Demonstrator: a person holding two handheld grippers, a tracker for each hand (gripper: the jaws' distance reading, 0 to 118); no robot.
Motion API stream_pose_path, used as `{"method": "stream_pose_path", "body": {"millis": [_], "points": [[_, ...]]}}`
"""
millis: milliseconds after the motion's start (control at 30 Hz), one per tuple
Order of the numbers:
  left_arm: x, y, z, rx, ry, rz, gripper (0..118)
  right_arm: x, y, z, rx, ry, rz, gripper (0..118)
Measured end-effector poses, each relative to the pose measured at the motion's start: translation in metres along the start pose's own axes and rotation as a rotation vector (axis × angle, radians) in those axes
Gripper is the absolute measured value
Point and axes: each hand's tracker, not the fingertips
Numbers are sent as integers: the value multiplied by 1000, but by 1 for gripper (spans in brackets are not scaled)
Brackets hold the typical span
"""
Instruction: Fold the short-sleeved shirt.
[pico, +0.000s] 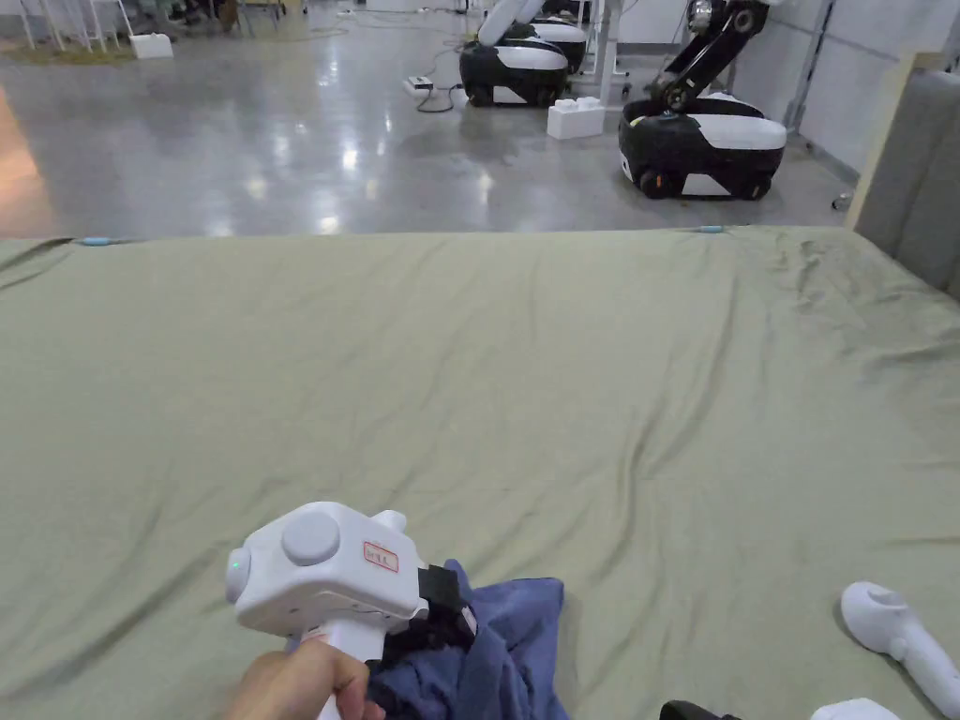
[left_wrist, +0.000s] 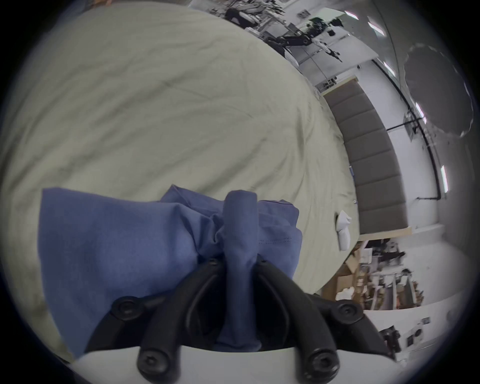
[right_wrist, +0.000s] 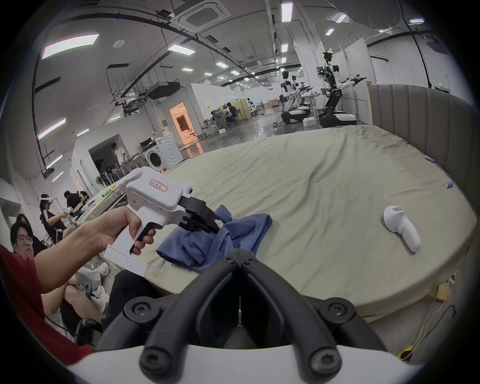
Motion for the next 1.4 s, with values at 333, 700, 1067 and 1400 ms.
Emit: {"method": "stream_pose_path", "body": {"millis": [333, 700, 1067, 1400], "points": [[3, -45, 115, 518, -244, -215, 81, 5, -1, -2, -11, -3, -11, 2], [-8, -111, -23, 518, 175, -347, 0, -1, -4, 2, -16, 34, 1, 2], [51, -124, -83, 509, 122, -442, 0, 12, -10, 1, -47, 11, -16, 2], [49, -130, 31, 570, -169, -364, 0, 6, 21, -30, 9, -6, 22, 2]]}}
